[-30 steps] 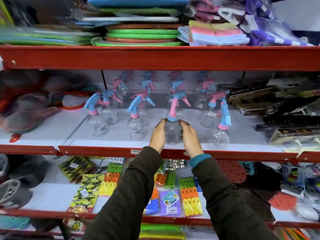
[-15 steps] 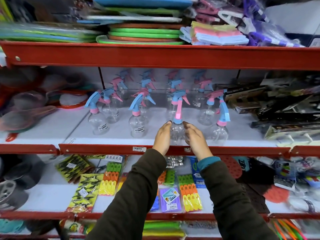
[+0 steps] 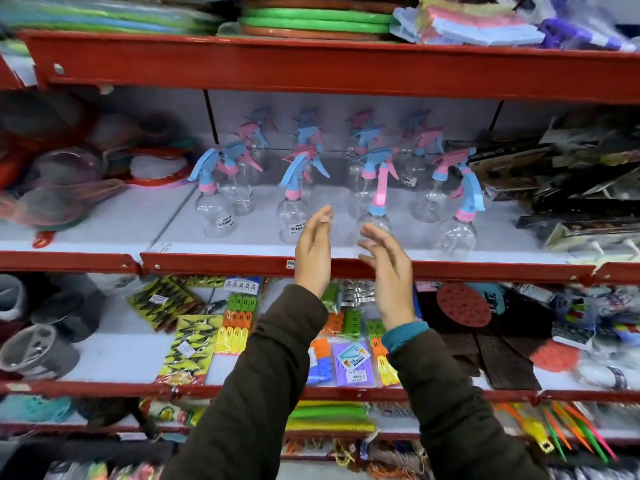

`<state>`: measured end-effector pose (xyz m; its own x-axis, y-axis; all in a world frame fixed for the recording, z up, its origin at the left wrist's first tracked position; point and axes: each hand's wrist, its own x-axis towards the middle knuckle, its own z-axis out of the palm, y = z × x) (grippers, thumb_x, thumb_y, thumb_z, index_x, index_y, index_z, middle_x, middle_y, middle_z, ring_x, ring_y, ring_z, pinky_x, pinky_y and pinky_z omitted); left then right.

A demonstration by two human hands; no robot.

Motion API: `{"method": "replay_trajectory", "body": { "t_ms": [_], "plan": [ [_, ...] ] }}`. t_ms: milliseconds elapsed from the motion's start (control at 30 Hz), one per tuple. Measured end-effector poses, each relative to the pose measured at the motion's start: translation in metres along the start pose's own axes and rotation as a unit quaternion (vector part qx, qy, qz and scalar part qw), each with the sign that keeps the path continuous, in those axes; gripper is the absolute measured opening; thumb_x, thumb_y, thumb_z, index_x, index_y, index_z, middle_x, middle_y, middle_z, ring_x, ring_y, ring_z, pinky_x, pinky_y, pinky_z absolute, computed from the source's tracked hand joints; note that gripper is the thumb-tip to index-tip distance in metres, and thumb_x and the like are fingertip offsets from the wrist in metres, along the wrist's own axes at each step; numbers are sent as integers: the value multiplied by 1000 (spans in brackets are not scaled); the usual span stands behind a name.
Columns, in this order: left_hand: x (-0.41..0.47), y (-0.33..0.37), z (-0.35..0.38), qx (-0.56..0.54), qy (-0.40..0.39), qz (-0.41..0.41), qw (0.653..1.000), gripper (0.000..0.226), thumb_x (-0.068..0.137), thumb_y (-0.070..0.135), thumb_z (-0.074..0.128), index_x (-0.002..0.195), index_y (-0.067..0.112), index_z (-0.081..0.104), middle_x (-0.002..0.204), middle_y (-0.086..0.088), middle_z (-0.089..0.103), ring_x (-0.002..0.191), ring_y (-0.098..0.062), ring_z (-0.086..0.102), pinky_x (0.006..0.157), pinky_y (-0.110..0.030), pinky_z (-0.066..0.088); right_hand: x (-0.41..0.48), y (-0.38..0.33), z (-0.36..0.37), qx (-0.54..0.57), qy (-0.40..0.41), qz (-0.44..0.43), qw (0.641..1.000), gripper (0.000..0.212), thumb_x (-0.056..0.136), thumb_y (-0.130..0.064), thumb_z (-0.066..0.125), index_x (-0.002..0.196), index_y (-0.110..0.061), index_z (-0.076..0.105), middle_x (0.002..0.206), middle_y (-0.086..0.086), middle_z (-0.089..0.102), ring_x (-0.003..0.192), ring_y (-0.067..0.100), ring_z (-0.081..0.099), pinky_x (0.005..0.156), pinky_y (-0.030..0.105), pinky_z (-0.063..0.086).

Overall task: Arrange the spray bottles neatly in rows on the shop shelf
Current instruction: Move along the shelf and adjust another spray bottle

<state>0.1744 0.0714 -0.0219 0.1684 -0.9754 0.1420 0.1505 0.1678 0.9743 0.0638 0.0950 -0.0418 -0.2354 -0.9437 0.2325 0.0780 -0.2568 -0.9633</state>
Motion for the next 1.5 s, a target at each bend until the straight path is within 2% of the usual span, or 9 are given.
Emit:
{"method": "replay_trajectory", "body": {
  "t_ms": [200, 267, 467, 633, 800, 900, 1033, 1200, 1500],
  "plan": [
    [8, -1, -46, -16, 117, 3, 993, 24, 98, 29, 40, 108, 26, 62, 134, -13, 59, 127, -30, 53, 113, -48, 38, 10, 6, 62, -45, -78, 67, 994, 41, 92, -33, 46, 132, -28, 58, 150, 0, 53, 140, 17, 48, 121, 43, 35],
    [22, 2, -62, 4, 143, -13, 990, 33, 94, 34, 41, 118, 22, 61, 140, -13, 53, 132, -30, 47, 116, -50, 33, 21, 5, 82, -45, -89, 97, 990, 50, 93, -36, 45, 141, -24, 50, 154, -1, 46, 144, 15, 41, 124, 40, 29],
    [72, 11, -81, 73, 30, -74, 994, 49, 96, 38, 31, 139, 20, 46, 151, -7, 43, 140, -26, 38, 120, -47, 27, 55, 10, 117, -48, -69, 135, 987, 58, 84, -49, 45, 135, -22, 56, 141, -1, 57, 132, 19, 51, 119, 43, 36],
    [78, 4, -90, 42, -13, -97, 994, 27, 96, 37, 35, 91, 33, 61, 110, -2, 66, 109, -20, 61, 104, -36, 45, 61, 40, 114, -54, -78, 126, 987, 52, 76, -53, 41, 124, -38, 56, 143, 3, 58, 135, 21, 51, 120, 47, 37],
    [59, 4, -96, 28, -40, -90, 995, 35, 103, 23, 30, 83, 33, 57, 91, 18, 61, 87, 7, 56, 91, -25, 41, 38, 20, 112, -61, -75, 110, 989, 43, 87, -46, 34, 123, -36, 56, 142, 6, 56, 134, 21, 52, 119, 44, 38],
    [54, 2, -97, 16, -34, -82, 996, 34, 100, 30, 31, 87, 31, 62, 97, 11, 64, 99, -6, 58, 107, -34, 38, 29, 19, 108, -66, -76, 105, 989, 31, 93, -40, 35, 114, -39, 58, 137, 5, 58, 132, 22, 53, 118, 44, 40],
    [45, 7, -97, 7, -33, -88, 996, 29, 95, 37, 36, 95, 30, 64, 112, 1, 64, 116, -18, 55, 117, -43, 32, 25, 19, 107, -68, -82, 105, 989, 60, 83, -40, 35, 138, -22, 53, 147, 7, 55, 136, 22, 51, 120, 44, 38],
    [36, 10, -101, 12, -7, -76, 997, 46, 98, 36, 35, 141, 21, 44, 150, -1, 43, 140, -17, 37, 121, -41, 25, 6, 17, 105, -62, -26, 55, 996, 53, 84, -38, 40, 135, -32, 56, 148, -5, 52, 139, 16, 47, 120, 46, 36],
    [23, 5, -148, -26, 36, -41, 998, 47, 98, 37, 38, 140, 19, 48, 149, 1, 48, 140, -16, 40, 119, -40, 29, -35, 30, 144, -23, -21, -29, 999, 38, 93, -32, 47, 126, -25, 64, 133, -1, 64, 126, 13, 60, 111, 47, 48]
  ]
}}
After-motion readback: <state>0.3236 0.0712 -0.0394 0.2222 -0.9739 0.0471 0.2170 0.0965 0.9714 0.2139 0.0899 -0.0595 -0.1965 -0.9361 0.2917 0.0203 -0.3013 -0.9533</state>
